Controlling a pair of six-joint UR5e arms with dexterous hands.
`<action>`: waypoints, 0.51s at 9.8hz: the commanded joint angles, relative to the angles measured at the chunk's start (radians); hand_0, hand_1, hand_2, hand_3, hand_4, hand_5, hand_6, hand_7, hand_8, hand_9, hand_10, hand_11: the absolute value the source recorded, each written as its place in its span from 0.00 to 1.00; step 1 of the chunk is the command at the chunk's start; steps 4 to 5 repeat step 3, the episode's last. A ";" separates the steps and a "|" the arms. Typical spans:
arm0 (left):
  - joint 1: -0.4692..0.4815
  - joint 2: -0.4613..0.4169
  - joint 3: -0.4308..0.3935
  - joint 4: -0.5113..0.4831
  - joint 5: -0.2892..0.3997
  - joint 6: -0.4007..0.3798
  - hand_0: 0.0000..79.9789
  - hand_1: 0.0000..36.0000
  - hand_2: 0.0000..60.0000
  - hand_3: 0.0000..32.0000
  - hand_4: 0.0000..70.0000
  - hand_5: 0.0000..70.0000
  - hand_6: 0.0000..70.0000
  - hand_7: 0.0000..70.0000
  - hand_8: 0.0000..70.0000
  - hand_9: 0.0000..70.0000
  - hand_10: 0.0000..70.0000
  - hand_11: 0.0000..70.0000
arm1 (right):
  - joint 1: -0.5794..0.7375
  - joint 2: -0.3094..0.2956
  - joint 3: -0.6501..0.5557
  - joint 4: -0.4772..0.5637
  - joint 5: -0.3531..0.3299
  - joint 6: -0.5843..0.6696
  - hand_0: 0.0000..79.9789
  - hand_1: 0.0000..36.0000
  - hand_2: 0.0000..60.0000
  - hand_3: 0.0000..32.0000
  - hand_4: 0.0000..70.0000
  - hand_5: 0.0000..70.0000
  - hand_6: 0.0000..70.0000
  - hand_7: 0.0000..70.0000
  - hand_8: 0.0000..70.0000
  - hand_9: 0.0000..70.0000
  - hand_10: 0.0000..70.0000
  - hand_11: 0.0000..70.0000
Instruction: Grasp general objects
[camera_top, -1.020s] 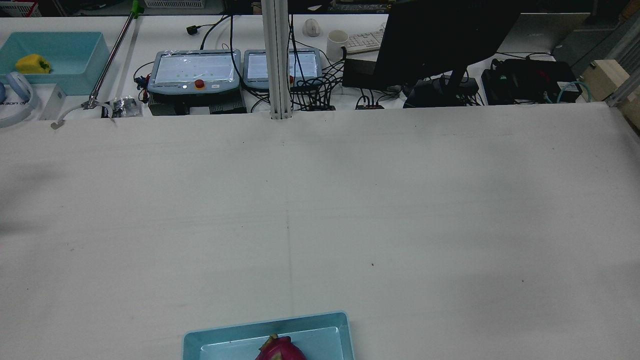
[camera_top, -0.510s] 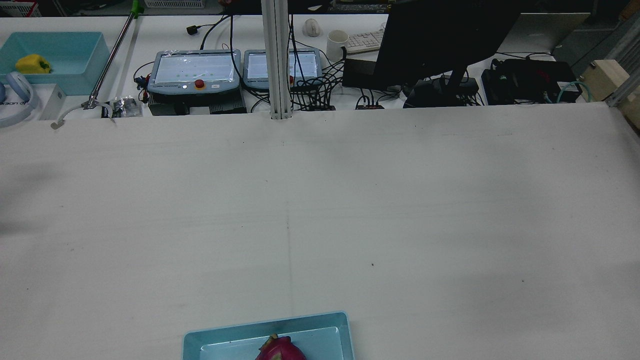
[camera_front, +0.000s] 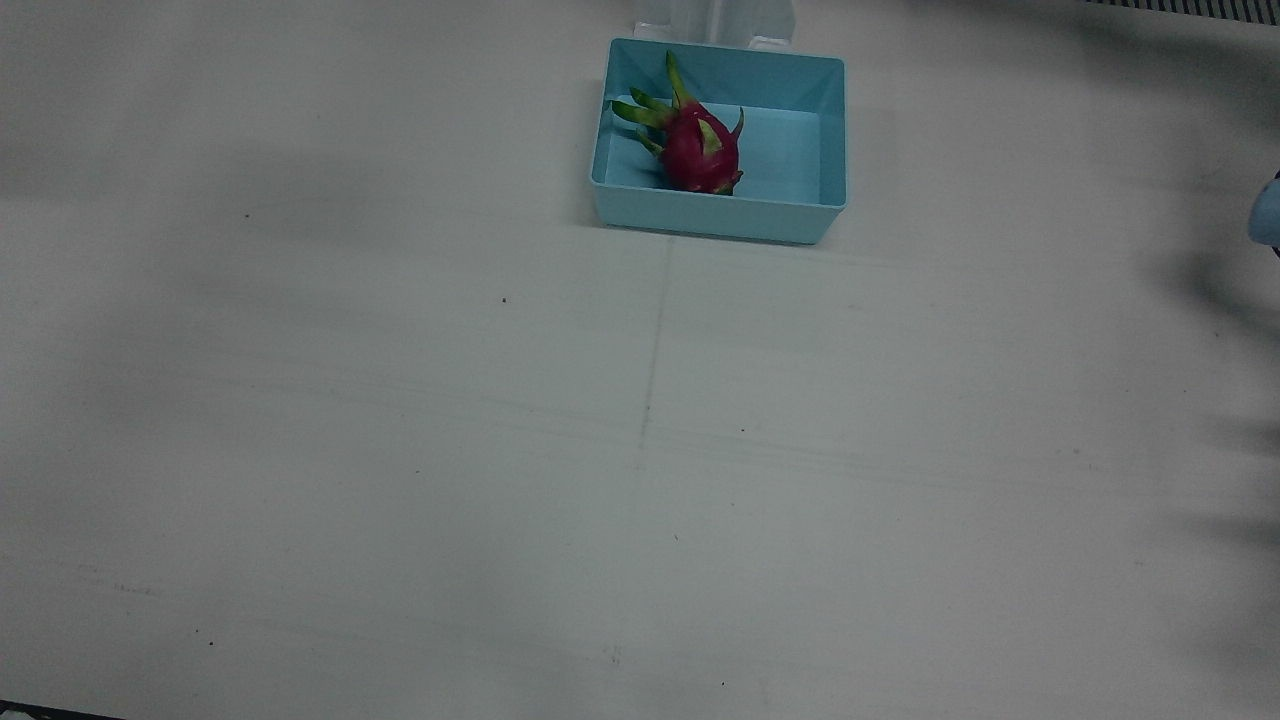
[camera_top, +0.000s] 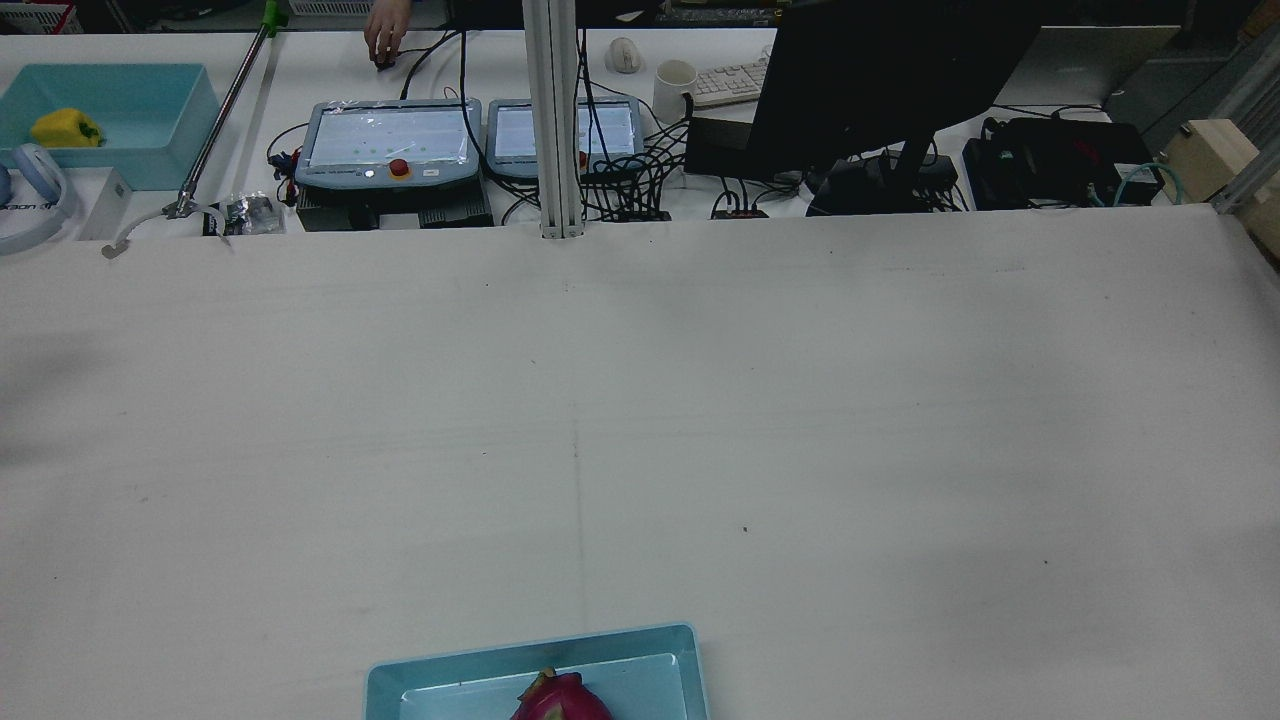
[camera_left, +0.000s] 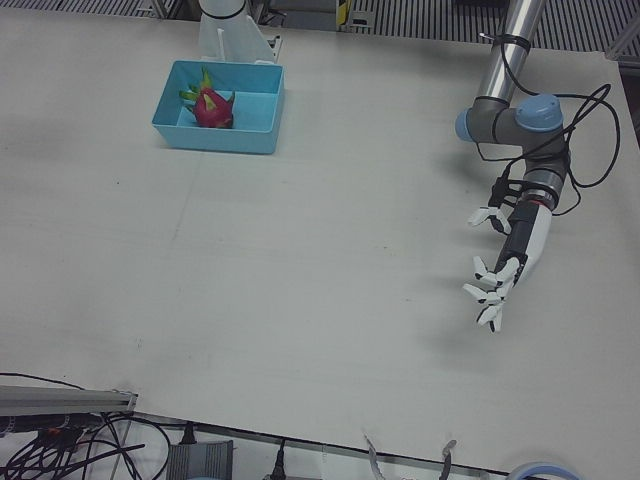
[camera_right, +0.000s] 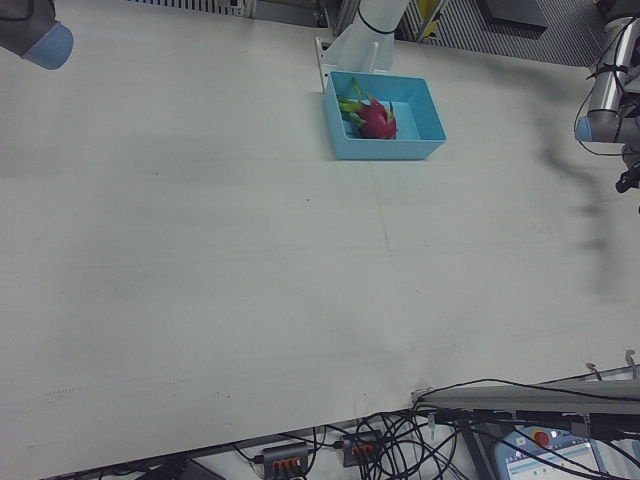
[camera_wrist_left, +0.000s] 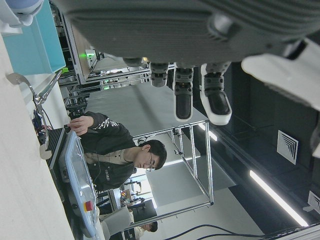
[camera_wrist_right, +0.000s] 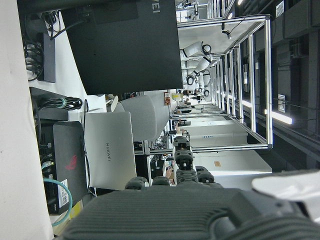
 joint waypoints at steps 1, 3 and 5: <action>0.000 0.010 -0.002 -0.008 -0.010 0.002 0.43 0.00 0.00 0.00 0.06 1.00 0.10 0.72 0.02 0.19 0.00 0.00 | 0.000 0.000 0.000 0.000 0.000 0.000 0.00 0.00 0.00 0.00 0.00 0.00 0.00 0.00 0.00 0.00 0.00 0.00; 0.000 0.009 -0.011 -0.009 -0.010 0.005 1.00 1.00 1.00 0.00 0.00 1.00 0.14 0.86 0.12 0.31 0.00 0.00 | 0.000 0.000 0.000 0.000 0.000 0.000 0.00 0.00 0.00 0.00 0.00 0.00 0.00 0.00 0.00 0.00 0.00 0.00; 0.000 0.009 -0.011 -0.009 -0.010 0.005 1.00 1.00 1.00 0.00 0.00 1.00 0.14 0.86 0.12 0.31 0.00 0.00 | 0.000 0.000 0.000 0.000 0.000 0.000 0.00 0.00 0.00 0.00 0.00 0.00 0.00 0.00 0.00 0.00 0.00 0.00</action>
